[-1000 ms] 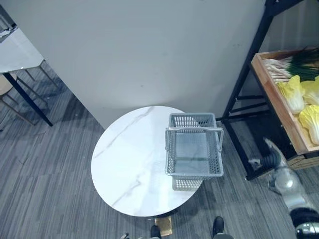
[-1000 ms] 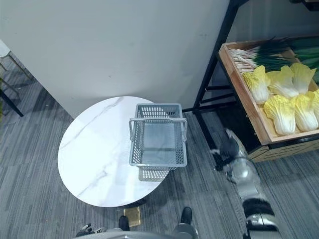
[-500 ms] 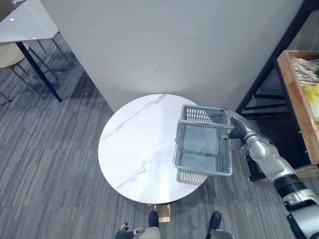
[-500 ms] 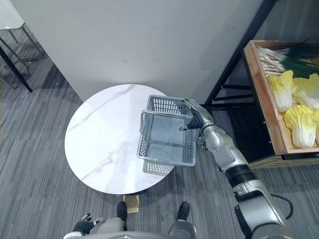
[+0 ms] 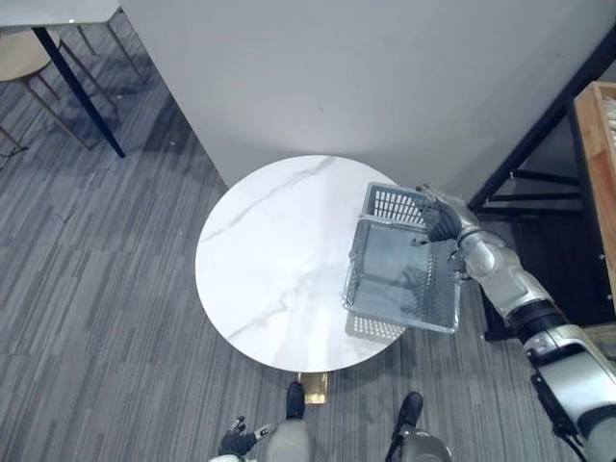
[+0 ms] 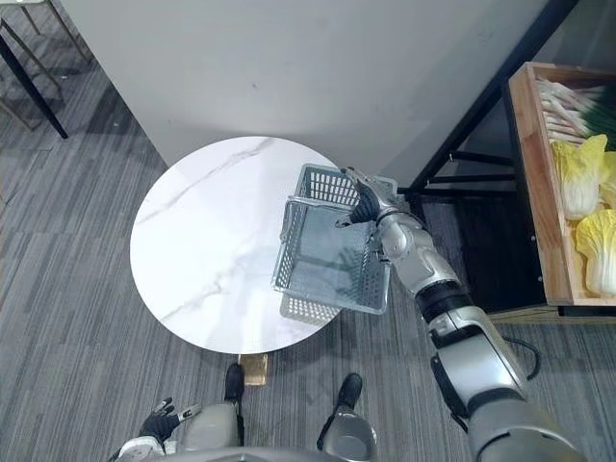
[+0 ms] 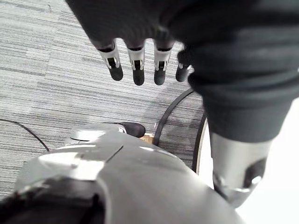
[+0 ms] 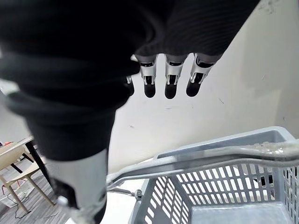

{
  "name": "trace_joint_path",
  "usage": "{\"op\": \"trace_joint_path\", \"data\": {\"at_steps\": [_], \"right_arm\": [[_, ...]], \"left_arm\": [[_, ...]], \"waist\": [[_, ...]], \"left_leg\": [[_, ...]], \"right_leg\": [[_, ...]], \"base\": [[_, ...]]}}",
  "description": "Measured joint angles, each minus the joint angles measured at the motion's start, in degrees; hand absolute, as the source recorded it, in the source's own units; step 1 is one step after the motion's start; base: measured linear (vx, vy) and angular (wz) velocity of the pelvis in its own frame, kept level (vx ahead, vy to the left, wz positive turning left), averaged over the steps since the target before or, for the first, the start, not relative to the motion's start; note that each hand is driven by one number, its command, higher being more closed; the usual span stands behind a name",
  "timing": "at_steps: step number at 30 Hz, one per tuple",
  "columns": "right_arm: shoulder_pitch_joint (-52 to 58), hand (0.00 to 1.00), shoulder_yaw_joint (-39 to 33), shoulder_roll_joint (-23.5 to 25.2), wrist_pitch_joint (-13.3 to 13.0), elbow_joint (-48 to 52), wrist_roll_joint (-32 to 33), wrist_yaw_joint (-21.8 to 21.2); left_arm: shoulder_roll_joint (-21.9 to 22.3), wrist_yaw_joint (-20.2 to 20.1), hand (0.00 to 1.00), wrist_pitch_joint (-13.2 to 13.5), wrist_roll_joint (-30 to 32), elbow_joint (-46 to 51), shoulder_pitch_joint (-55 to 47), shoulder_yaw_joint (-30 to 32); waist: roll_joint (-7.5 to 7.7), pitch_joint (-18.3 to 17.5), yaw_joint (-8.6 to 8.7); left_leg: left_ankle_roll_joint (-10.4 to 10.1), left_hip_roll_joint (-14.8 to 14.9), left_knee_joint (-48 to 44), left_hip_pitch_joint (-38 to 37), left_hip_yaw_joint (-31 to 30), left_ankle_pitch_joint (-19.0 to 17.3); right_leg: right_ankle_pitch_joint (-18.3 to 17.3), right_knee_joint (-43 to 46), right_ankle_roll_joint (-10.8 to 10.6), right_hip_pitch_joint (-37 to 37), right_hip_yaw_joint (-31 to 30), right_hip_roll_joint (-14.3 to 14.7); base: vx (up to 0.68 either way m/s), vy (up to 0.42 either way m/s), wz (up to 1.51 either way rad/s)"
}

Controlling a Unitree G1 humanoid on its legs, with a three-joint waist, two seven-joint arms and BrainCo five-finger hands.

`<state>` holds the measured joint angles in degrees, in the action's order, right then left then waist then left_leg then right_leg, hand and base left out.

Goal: Pick vegetable in the basket

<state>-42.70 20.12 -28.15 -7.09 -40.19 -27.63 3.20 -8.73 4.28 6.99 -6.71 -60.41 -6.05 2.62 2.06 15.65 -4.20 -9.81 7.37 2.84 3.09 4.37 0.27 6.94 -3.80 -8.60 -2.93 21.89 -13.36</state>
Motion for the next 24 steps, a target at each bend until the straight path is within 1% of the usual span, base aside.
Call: {"op": "trace_joint_path", "data": {"at_steps": [3, 5, 8, 10, 14, 20, 24], "right_arm": [[-0.56, 0.0, 0.74, -0.03, 0.63, -1.39, -1.81, -0.02], [-1.51, 0.0, 0.78, -0.02, 0.64, -2.76, -2.48, -0.02], [-2.75, 0.0, 1.92, -0.04, 0.82, -6.3, -4.9, -0.05], [-3.5, 0.0, 2.99, -0.04, 0.68, -7.42, -6.33, -0.09], [-4.15, 0.0, 2.93, -0.1, 0.71, -10.32, -8.52, 0.06], [-5.45, 0.0, 2.65, -0.46, 0.64, -12.59, -8.59, 0.93], [-5.49, 0.0, 2.49, -1.59, 0.65, -14.53, -8.73, 1.48]], "left_arm": [[-0.01, 0.04, 0.0, 0.02, -0.01, 0.01, 0.2, -0.05], [-0.05, 0.08, 0.0, 0.0, -0.7, 0.04, 0.57, -0.13], [-0.18, 0.4, 0.0, -0.01, -2.03, 0.0, 0.73, -0.58], [-0.25, 0.44, 0.0, 0.01, -2.04, 0.02, 0.98, -0.69], [-0.43, 0.48, 0.0, 0.14, -2.11, 0.08, 1.49, -1.25], [-0.67, 0.63, 0.0, 0.16, -2.11, 0.05, 1.52, -2.01], [-0.76, 0.87, 0.0, 0.23, -2.11, 0.05, 1.54, -2.4]], "waist": [[0.1, 0.17, -0.26], [0.16, 1.13, -0.36], [0.28, 1.38, -0.68], [0.34, 1.98, -0.69], [0.42, 3.25, -0.83], [0.42, 3.76, -0.83], [0.4, 3.77, -0.9]], "left_leg": [[-0.05, -0.06, -0.01, 0.83, -0.11, 0.12], [-0.13, -0.11, -0.02, 1.12, -0.3, 0.31], [-0.14, -0.18, -0.01, 1.74, -0.91, 0.48], [-0.1, -0.24, -0.03, 1.74, -1.17, 0.5], [0.13, -0.55, 0.04, 2.11, -1.62, 0.76], [0.22, -0.55, 0.05, 2.75, -1.68, 1.01], [0.22, -0.57, 0.12, 2.75, -1.68, 1.01]], "right_leg": [[0.0, 0.13, 0.0, -0.73, 0.09, -0.06], [0.02, 0.18, 0.0, -0.93, 0.28, -0.11], [0.02, 0.18, 0.01, -1.11, 1.05, -0.17], [0.02, 0.39, 0.01, -1.03, 1.2, -0.26], [0.02, 0.56, 0.01, -1.17, 1.47, -0.57], [0.02, 0.79, 0.01, -1.92, 1.44, -0.58], [0.02, 0.79, 0.01, -1.93, 1.44, -0.6]], "base": [[0.0, 0.0, 0.0], [0.01, -0.002, 0.05], [0.02, -0.004, 0.1], [0.01, -0.001, 0.07], [-0.01, 0.003, 0.06], [0.0, 0.0, 0.0], [0.0, 0.0, 0.0]]}}
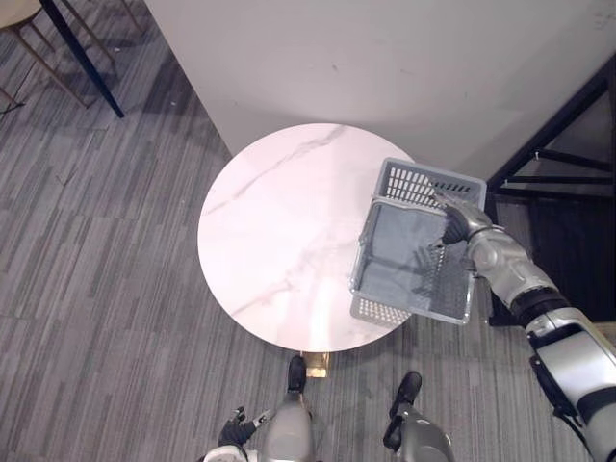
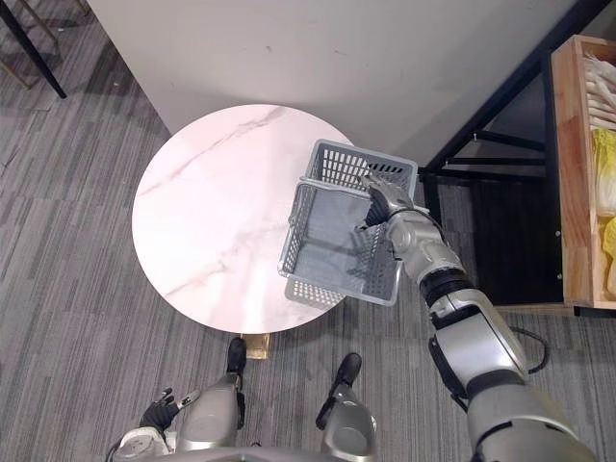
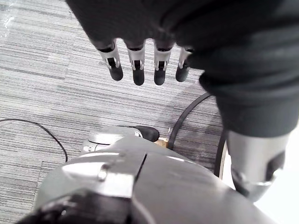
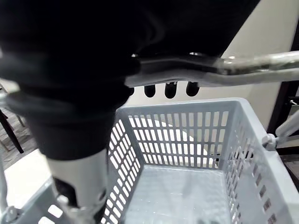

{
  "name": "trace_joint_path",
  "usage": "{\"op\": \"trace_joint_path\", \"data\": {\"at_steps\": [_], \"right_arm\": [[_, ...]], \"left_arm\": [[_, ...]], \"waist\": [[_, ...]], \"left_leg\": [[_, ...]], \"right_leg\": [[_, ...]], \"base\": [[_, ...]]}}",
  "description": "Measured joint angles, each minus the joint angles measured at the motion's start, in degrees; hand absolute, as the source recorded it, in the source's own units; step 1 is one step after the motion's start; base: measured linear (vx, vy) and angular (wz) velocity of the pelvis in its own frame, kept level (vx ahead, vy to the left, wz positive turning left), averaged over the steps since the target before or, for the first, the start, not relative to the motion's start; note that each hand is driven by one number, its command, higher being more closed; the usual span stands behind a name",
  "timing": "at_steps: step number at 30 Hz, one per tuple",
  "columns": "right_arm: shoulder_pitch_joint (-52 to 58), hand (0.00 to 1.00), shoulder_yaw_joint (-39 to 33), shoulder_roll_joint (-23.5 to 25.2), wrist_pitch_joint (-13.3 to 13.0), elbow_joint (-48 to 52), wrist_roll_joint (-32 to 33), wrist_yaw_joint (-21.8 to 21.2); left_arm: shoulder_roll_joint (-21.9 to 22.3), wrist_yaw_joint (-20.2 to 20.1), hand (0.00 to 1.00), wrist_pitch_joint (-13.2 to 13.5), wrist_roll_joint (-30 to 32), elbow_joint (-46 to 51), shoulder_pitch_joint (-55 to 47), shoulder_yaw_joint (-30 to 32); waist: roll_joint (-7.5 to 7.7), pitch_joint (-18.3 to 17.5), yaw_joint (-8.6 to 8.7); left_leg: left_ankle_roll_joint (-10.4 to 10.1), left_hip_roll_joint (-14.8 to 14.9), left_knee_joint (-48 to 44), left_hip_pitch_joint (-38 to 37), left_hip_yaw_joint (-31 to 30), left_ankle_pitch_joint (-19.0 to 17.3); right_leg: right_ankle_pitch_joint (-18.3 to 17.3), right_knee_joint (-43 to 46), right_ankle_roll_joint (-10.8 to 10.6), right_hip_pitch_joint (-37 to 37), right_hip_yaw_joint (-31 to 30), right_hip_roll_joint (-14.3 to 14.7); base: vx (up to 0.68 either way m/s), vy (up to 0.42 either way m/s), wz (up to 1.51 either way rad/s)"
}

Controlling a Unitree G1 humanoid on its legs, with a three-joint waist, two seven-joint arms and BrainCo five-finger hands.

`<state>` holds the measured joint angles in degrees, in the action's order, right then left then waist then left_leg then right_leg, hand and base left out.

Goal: Pick vegetable in the basket

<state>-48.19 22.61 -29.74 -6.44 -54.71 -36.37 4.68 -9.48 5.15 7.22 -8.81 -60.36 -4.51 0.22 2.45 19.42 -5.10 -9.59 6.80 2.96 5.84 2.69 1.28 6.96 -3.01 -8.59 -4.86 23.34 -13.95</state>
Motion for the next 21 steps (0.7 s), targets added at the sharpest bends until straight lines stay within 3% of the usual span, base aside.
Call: {"op": "trace_joint_path", "data": {"at_steps": [1, 2, 21], "right_arm": [[0.0, 0.0, -0.19, -0.36, 0.02, -0.45, -0.64, 0.0], [0.0, 1.0, -0.19, -0.61, -0.01, -0.5, -1.14, 0.0], [-0.18, 1.0, -4.24, -0.88, -0.09, -4.06, -3.65, 1.27]], "left_arm": [[-0.02, 0.03, 0.0, 0.02, 0.0, 0.0, 0.0, -0.08], [-0.03, 0.06, 0.0, 0.03, 0.0, 0.0, 0.02, -0.15], [-0.35, 0.19, 0.0, -0.22, 0.13, -0.1, 0.69, -2.3]], "waist": [[-0.03, 0.02, -0.01], [-0.07, 0.06, -0.02], [-0.77, 0.51, -0.63]], "left_leg": [[0.0, -0.01, 0.02, 0.0, 0.0, 0.0], [0.0, -0.01, 0.02, 0.0, 0.0, 0.0], [0.0, -0.07, 0.13, -0.26, 0.18, 0.0]], "right_leg": [[0.0, 0.0, 0.0, 0.0, 0.0, 0.0], [0.0, 0.0, 0.0, 0.0, 0.0, 0.0], [0.0, -0.03, 0.01, 0.12, -0.17, -0.06]], "base": [[0.0, 0.0, 0.0], [0.0, 0.0, 0.0], [0.0, 0.0, 0.0]]}}
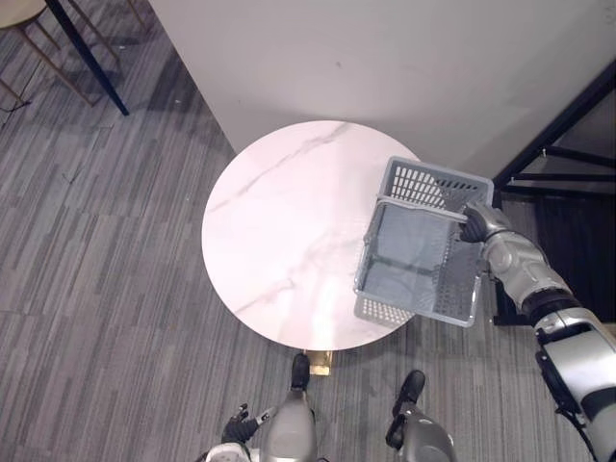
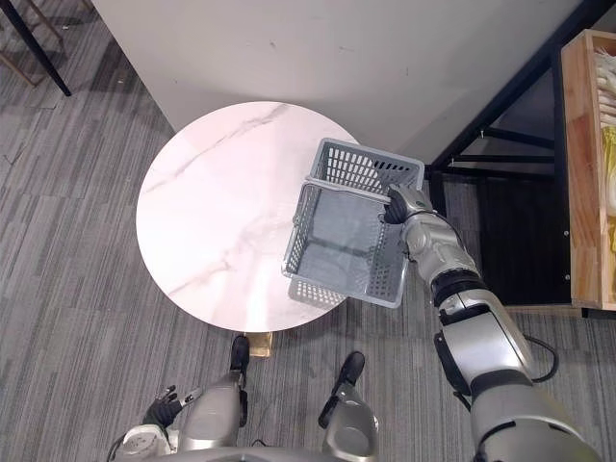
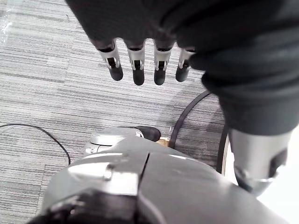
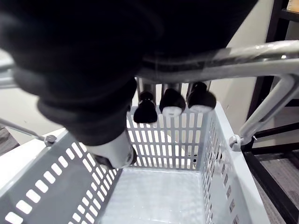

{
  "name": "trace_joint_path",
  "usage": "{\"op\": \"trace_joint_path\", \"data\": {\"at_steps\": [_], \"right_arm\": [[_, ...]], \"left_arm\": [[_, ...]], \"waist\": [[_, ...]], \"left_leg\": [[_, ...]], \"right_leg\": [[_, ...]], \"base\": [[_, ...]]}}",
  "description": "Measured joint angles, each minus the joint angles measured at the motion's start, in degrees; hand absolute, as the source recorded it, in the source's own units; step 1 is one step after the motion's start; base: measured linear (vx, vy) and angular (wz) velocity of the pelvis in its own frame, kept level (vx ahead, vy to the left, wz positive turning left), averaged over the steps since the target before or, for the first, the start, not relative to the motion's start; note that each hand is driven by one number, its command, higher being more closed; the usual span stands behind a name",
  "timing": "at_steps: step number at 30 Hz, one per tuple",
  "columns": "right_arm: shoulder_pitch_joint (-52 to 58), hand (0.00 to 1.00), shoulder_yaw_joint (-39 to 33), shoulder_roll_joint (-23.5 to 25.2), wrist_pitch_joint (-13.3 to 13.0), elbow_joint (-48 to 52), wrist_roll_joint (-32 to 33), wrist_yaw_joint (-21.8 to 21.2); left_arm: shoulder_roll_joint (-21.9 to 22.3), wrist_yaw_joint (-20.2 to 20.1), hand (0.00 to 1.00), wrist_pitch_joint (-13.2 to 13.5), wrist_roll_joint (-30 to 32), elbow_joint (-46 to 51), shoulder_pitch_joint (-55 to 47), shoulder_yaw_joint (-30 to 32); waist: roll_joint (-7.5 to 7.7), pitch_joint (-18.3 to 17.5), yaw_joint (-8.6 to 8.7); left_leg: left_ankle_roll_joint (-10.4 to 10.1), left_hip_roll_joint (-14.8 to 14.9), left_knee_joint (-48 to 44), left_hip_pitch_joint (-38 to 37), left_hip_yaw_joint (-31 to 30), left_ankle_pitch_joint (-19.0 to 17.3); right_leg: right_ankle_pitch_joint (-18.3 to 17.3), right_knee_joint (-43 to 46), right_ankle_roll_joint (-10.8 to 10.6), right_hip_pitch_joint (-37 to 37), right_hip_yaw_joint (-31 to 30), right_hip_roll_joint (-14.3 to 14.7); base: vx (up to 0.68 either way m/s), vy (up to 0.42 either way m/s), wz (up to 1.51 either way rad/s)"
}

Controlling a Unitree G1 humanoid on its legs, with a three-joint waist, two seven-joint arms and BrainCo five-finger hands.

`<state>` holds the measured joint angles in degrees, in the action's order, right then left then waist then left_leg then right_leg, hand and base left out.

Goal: Pick vegetable in the basket

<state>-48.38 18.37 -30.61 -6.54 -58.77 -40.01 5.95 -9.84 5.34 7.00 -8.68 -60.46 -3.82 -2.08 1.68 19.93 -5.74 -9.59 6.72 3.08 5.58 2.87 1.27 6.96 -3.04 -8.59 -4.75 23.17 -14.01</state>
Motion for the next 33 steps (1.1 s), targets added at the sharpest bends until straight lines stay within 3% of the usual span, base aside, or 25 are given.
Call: {"op": "trace_joint_path", "data": {"at_steps": [5, 9, 12, 17, 23, 28, 33], "right_arm": [[2.04, 1.0, 1.65, 0.0, 0.23, 2.97, 0.0, -0.56], [6.2, 1.0, 6.17, -0.55, 0.29, 12.24, -0.03, -1.78], [8.27, 1.0, 10.13, -2.0, -1.23, 17.56, -0.04, -3.21], [14.84, 1.0, 17.69, -5.99, -5.05, 26.7, 0.0, -6.77], [22.32, 1.0, 18.68, -11.94, -8.49, 38.43, 5.16, -10.52], [27.09, 1.0, 18.69, -14.56, -10.06, 41.31, 8.45, -12.76], [32.07, 1.0, 17.75, -15.79, -10.07, 42.38, 8.64, -12.78]], "left_arm": [[-0.03, -0.01, 0.0, -0.17, 0.51, 0.0, 0.14, -0.18], [-0.24, -0.24, 0.0, -0.97, 1.1, 0.0, 0.02, -0.22], [-0.39, -0.57, 0.0, -1.38, 1.72, -0.23, -0.07, 0.14], [-1.16, -1.55, 0.0, -2.18, 4.54, -1.1, -2.24, 1.11], [-1.03, -2.35, 0.0, -2.21, 5.04, -2.42, -3.86, 3.67], [-0.35, -3.31, 0.0, -2.26, 5.03, -3.27, -5.86, 6.88], [0.36, -3.36, 0.0, -2.67, 4.97, -3.31, -7.02, 9.35]], "waist": [[-0.03, -0.04, -0.43], [0.15, -0.21, 0.32], [0.35, -0.54, 0.72], [2.04, -6.94, 0.74], [3.18, -9.8, 1.15], [3.3, -12.7, 2.24], [3.23, -13.35, 2.49]], "left_leg": [[-0.01, 0.02, 0.45, -1.88, 0.62, -0.01], [-0.04, 0.02, 0.9, -3.98, 1.14, -0.04], [-0.04, 0.04, 1.04, -4.76, 1.22, -0.03], [-0.07, 0.38, 1.87, -5.28, 1.79, -0.06], [-0.21, 0.6, 1.92, -6.87, 3.49, -0.26], [-0.24, 0.94, 1.87, -7.06, 4.79, -0.43], [-0.47, 1.37, 1.83, -8.91, 7.33, -1.06]], "right_leg": [[0.0, -0.06, 0.0, 1.31, -0.44, -0.01], [0.0, -0.41, 0.0, 3.08, -0.9, -0.01], [0.06, -0.85, -0.09, 3.95, -0.95, 0.1], [0.15, -1.82, -0.23, 4.21, -1.27, 0.6], [0.28, -2.06, -0.42, 4.73, -3.01, 0.82], [0.28, -2.17, -0.49, 3.98, -4.47, 1.17], [0.27, -1.77, -0.51, 4.04, -6.81, 1.63]], "base": [[0.01, -0.002, -0.06], [0.0, -0.002, -0.05], [0.0, 0.0, 0.0], [0.02, -0.006, -0.04], [-0.02, -0.001, -0.14], [-0.03, -0.003, -0.15], [-0.01, 0.0, -0.23]]}}
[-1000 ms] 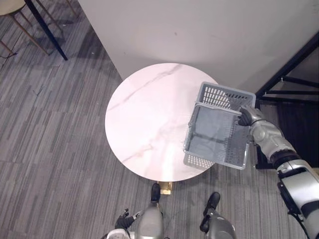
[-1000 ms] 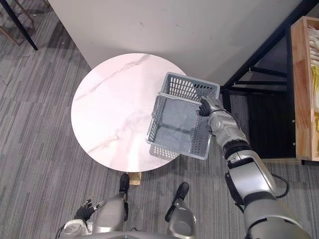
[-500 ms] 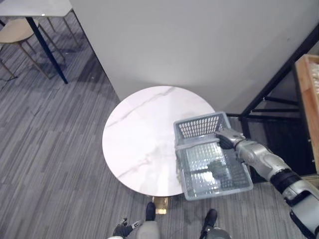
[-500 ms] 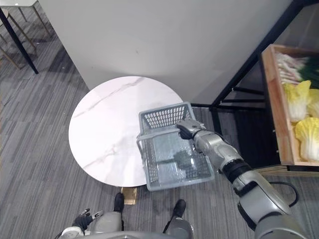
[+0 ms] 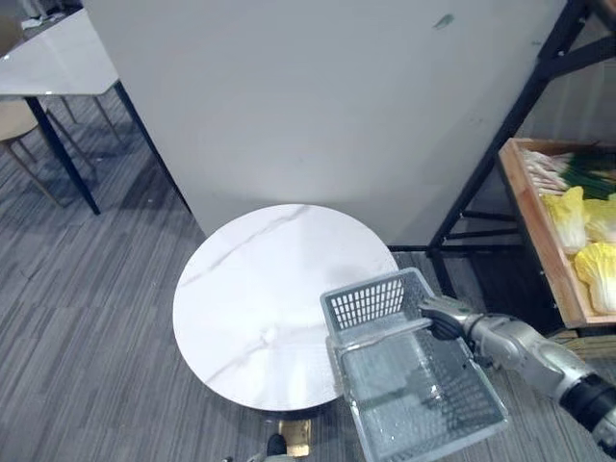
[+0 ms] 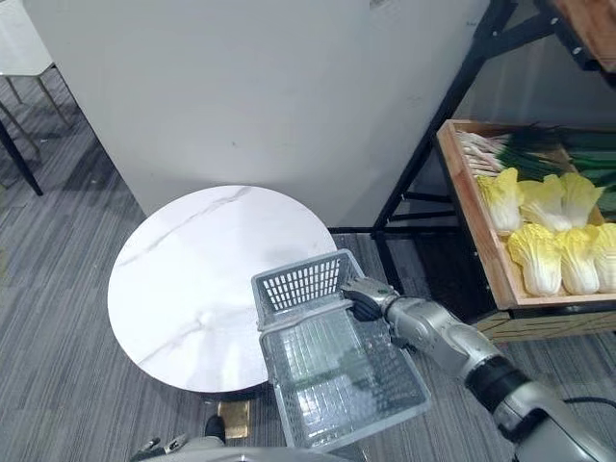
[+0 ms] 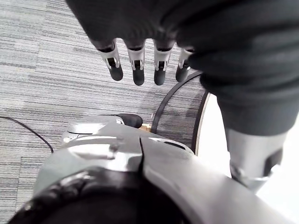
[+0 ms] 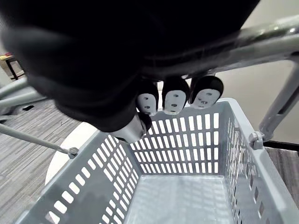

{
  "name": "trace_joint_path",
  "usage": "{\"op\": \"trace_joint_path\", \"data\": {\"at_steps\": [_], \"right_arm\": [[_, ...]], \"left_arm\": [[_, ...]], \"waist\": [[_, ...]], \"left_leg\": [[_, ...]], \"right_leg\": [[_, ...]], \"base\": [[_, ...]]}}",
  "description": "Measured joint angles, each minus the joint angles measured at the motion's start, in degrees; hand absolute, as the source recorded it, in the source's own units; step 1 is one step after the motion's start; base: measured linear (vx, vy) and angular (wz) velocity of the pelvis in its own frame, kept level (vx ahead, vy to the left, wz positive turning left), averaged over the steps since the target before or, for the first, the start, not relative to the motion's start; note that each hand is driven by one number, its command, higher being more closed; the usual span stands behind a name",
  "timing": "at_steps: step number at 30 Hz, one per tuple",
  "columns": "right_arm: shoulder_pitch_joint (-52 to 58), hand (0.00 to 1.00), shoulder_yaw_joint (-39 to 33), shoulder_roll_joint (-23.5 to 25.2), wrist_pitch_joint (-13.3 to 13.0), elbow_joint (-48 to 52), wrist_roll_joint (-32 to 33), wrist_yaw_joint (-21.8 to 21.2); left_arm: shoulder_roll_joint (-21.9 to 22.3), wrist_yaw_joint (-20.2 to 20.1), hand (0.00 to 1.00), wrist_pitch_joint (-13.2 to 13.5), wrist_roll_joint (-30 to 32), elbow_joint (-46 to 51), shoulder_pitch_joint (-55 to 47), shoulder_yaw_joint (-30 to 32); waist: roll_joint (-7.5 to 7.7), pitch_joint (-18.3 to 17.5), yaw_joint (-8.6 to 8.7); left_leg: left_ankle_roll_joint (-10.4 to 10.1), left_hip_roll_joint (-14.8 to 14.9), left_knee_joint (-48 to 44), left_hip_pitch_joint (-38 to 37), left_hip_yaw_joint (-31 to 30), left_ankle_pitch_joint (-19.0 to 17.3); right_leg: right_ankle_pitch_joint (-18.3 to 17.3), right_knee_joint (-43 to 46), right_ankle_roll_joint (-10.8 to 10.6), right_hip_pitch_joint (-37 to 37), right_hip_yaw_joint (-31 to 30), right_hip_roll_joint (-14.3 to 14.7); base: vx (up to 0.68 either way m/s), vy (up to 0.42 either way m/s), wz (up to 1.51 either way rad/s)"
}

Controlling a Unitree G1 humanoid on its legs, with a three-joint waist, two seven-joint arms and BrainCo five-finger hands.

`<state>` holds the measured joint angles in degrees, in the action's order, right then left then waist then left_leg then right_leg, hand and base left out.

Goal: Pick vegetable in the basket

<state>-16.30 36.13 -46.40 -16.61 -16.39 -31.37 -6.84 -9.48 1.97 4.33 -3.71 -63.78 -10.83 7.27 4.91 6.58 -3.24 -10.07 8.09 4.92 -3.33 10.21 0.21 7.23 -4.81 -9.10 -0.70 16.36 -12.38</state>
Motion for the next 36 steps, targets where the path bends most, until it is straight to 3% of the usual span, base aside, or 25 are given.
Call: {"op": "trace_joint_path", "data": {"at_steps": [2, 7, 9, 12, 13, 14, 15, 16, 17, 19, 22, 24, 26, 27, 28, 29, 30, 32, 34, 36], "right_arm": [[3.01, 1.0, -2.05, 0.04, 0.03, 0.0, 0.0, 0.02], [10.57, 1.0, -10.11, 0.04, 0.18, 0.73, 0.02, 0.26], [11.91, 1.0, -13.04, 0.07, 0.9, 1.84, -0.06, 0.46], [12.07, 1.0, -14.91, 0.16, 2.65, 2.84, -0.24, 1.63], [11.9, 1.0, -14.89, 0.53, 3.35, 3.23, -0.36, 1.63], [11.84, 1.0, -14.77, 0.95, 3.96, 3.27, -0.72, 1.64], [11.39, 1.0, -14.42, 0.9, 3.96, 3.38, -0.96, 1.62], [10.9, 1.0, -14.23, 1.02, 3.93, 3.94, -1.32, 1.67], [10.87, 1.0, -13.97, 1.29, 3.81, 4.0, -1.33, 1.68], [10.2, 1.0, -13.65, 1.76, 3.33, 4.08, -1.39, 1.68], [5.44, 1.0, -13.09, 4.71, 3.3, 4.02, -2.42, 1.82], [3.79, 1.0, -13.05, 5.84, 3.32, 4.02, -2.42, 2.67], [3.27, 1.0, -13.04, 6.6, 3.36, 4.05, -2.42, 2.81], [3.37, 1.0, -12.83, 7.17, 3.36, 4.04, -2.41, 2.81], [3.55, 1.0, -12.22, 7.21, 3.35, 4.06, -2.41, 2.82], [4.05, 1.0, -12.13, 7.2, 3.35, 4.08, -2.41, 2.83], [5.25, 1.0, -12.2, 7.0, 3.46, 4.07, -2.41, 2.97], [11.02, 1.0, -12.66, 6.97, 3.59, 4.17, -2.42, 2.97], [13.9, 1.0, -13.5, 6.9, 3.75, 4.16, -2.42, 2.97], [15.44, 1.0, -13.56, 6.9, 3.87, 4.0, -2.4, 2.97]], "left_arm": [[0.08, 0.0, 0.0, -0.01, 0.0, 0.06, -0.05, 0.54], [0.22, 0.01, 0.0, 0.08, 0.02, 0.42, -0.04, 0.25], [-0.21, 0.01, 0.0, 0.1, 0.06, 0.46, 0.59, -1.04], [-1.97, -0.01, 0.0, 0.18, 0.4, 0.5, 2.31, -3.85], [-3.11, 0.07, 0.0, 0.13, 0.77, 0.49, 2.9, -4.92], [-3.21, 0.21, 0.0, 0.13, 2.13, 0.27, 3.87, -5.73], [-2.55, 0.2, 0.0, 0.19, 2.43, 0.08, 4.17, -5.74], [-2.36, 0.14, 0.0, 0.07, 2.84, -0.27, 4.48, -5.83], [-2.79, 0.11, 0.0, 0.02, 2.82, -0.3, 4.28, -6.14], [-3.21, 0.07, 0.0, -0.01, 2.8, -0.23, 4.1, -7.33], [-3.77, 0.02, 0.0, -0.01, 2.78, -0.4, 4.52, -7.21], [-3.3, 0.02, 0.0, -0.01, 2.76, -0.55, 5.13, -6.88], [-3.33, 0.08, 0.0, 0.0, 2.72, -0.72, 5.91, -6.19], [-3.3, 0.12, 0.0, 0.01, 2.7, -1.14, 6.46, -5.55], [-2.85, 0.13, 0.0, 0.01, 2.7, -1.28, 6.72, -5.09], [-2.44, 0.14, 0.0, 0.04, 2.7, -1.3, 6.76, -4.93], [-1.72, 0.16, 0.0, 0.05, 2.71, -1.55, 7.03, -4.66], [-0.63, 0.15, 0.0, 0.07, 2.87, -1.86, 6.75, -4.74], [-0.39, 0.12, 0.0, 0.09, 2.87, -1.59, 6.13, -4.79], [-0.2, 0.35, 0.0, 0.19, 2.65, -1.21, 5.2, -4.69]], "waist": [[-0.05, -0.07, 0.03], [-0.71, 0.26, 1.5], [-1.04, 0.67, 1.63], [-0.92, 0.81, 2.07], [-0.25, 1.38, 1.88], [-0.76, 2.2, 1.59], [-1.13, 2.74, 1.41], [-2.16, 3.67, 1.85], [-1.72, 3.94, 1.92], [-1.04, 3.46, 1.42], [-0.23, 2.94, 0.78], [-0.38, 2.68, 0.11], [-0.73, 2.6, -0.2], [-0.94, 2.49, -0.03], [-1.2, 2.35, 0.04], [-1.7, 2.08, 0.15], [-3.1, 1.75, 0.76], [-5.2, 0.52, 1.68], [-5.29, 0.46, 2.06], [-4.63, 0.86, 2.1]], "left_leg": [[0.14, 0.14, -1.95, 0.32, 0.3, -1.31], [0.41, 2.11, -19.97, 6.27, 0.25, -11.62], [1.04, 3.06, -25.96, 9.03, 1.77, -14.75], [4.26, 4.27, -36.29, 14.69, 6.36, -19.96], [6.66, 4.42, -36.95, 14.99, 9.56, -21.25], [9.09, 4.4, -33.92, 13.38, 13.92, -20.47], [9.95, 5.25, -32.09, 12.23, 16.3, -19.81], [10.58, 5.64, -29.89, 10.9, 18.5, -18.79], [10.9, 4.99, -27.13, 8.22, 21.77, -17.63], [11.6, 4.05, -24.65, 6.7, 27.0, -16.66], [11.99, 3.49, -22.15, 6.66, 37.21, -15.25], [11.51, 4.07, -22.43, 7.53, 43.06, -14.81], [11.53, 5.78, -24.21, 8.81, 48.08, -14.79], [11.81, 7.16, -25.44, 9.22, 50.84, -14.63], [12.33, 8.42, -26.47, 9.23, 52.87, -14.22], [12.35, 9.29, -27.0, 9.28, 53.77, -14.0], [12.37, 11.08, -27.45, 9.4, 54.2, -13.22], [11.51, 15.38, -28.91, 9.23, 53.59, -9.66], [11.67, 17.2, -30.31, 9.16, 52.0, -6.68], [11.0, 16.95, -31.12, 9.48, 43.95, -2.79]], "right_leg": [[-0.82, 1.84, 0.25, -0.72, -0.72, -0.2], [-5.85, 13.25, 0.11, -3.82, -2.73, -1.47], [-5.55, 14.26, -0.28, -5.81, -4.75, -1.28], [-1.46, 12.5, -0.51, -10.81, -9.65, -0.94], [0.69, 8.15, 5.6, -11.08, -11.02, -1.06], [-7.06, 6.98, 15.51, -10.86, -3.14, -2.89], [-7.35, 10.29, 14.21, -11.94, 0.09, -3.6], [-6.72, 22.48, 13.29, -13.17, 5.16, -5.02], [-7.94, 31.83, 13.4, -11.74, 9.07, -6.67], [-11.2, 38.45, 11.63, -7.39, 12.23, -7.72], [-12.82, 40.9, 11.17, -1.45, 16.98, -9.76], [-12.45, 37.8, 10.59, 1.01, 19.7, -11.24], [-11.92, 30.97, 5.81, 2.61, 21.66, -11.13], [-13.23, 25.43, 2.52, 3.25, 22.53, -9.75], [-14.51, 20.26, 0.73, 3.92, 22.75, -8.0], [-14.79, 17.76, -0.06, 4.38, 22.54, -6.59], [-14.48, 14.33, -0.5, 5.17, 22.66, -4.16], [-13.63, 7.76, 0.46, 7.35, 22.46, 1.19], [-13.27, 7.08, 1.05, 7.45, 21.21, 2.38], [-12.36, 6.75, 2.4, 7.59, 17.85, 2.6]], "base": [[-0.01, 0.01, -0.16], [-0.02, 0.044, -0.11], [-0.08, 0.127, -0.48], [-0.18, 0.239, -0.9], [-0.21, 0.27, -1.29], [-0.23, 0.252, -1.47], [-0.2, 0.258, -1.37], [-0.13, 0.287, -1.32], [-0.07, 0.303, -1.24], [-0.06, 0.277, -1.22], [-0.13, 0.151, -1.68], [-0.2, 0.059, -1.82], [-0.17, -0.077, -1.59], [-0.13, -0.214, -1.24], [-0.12, -0.255, -1.14], [-0.09, -0.234, -0.82], [-0.1, -0.238, -0.5], [-0.15, -0.33, -0.4], [-0.15, -0.264, -0.37], [-0.12, -0.199, -0.65]]}}
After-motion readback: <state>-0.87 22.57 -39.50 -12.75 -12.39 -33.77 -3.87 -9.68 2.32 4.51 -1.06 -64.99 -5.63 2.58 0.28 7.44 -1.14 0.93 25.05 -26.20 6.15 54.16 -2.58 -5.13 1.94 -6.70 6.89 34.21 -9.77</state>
